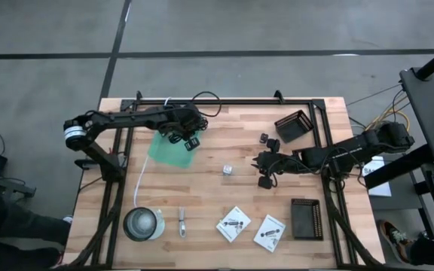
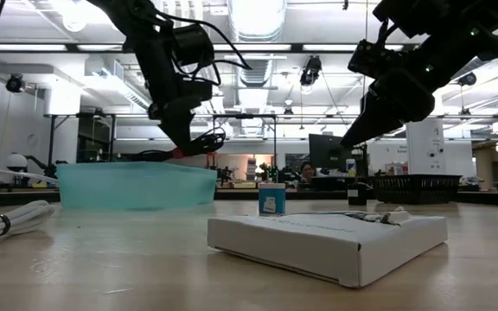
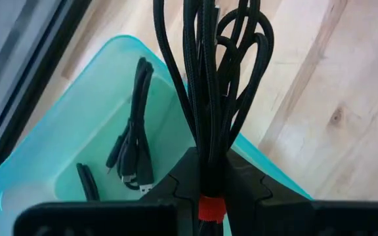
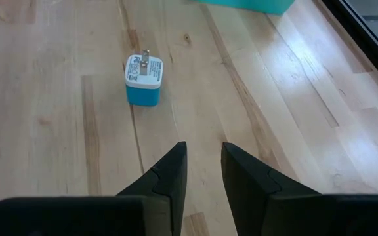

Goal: Pick and place items into bin
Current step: Put the large black charger cable into the green bin, then put the white charger cable into the green bin

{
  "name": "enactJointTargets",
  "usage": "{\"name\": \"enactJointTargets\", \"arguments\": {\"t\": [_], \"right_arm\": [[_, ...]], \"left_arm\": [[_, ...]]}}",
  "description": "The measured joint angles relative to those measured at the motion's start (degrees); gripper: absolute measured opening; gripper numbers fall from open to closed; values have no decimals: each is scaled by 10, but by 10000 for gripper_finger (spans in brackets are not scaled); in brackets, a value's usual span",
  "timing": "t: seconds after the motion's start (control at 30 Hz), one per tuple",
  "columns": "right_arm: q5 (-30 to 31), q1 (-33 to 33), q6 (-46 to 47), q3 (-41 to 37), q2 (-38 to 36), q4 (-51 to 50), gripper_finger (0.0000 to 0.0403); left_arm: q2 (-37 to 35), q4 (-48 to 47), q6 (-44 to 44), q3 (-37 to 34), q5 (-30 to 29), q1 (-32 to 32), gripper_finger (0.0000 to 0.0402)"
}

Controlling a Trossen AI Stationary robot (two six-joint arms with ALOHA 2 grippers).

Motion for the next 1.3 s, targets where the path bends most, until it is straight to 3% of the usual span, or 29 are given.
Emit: {"name": "enactJointTargets", "arguments": {"t": [0.33,0.5,0.77,0.97,1.17,1.3], "right_arm": [[0,0,0,0,0,-3,82],[0,0,0,0,0,-3,82],[0,0,0,0,0,-4,82],[0,0,0,0,0,-4,82],[0,0,2,0,0,-4,82],[0,0,2,0,0,-4,82]], "left_arm": [[0,-92,-73,-1,-4,5,24],[0,-93,-73,-1,-5,5,25],[0,-93,-47,-1,-5,5,130],[0,-93,56,15,3,-2,179],[0,-82,218,35,126,-61,183],[0,-74,315,42,162,-124,184]]}}
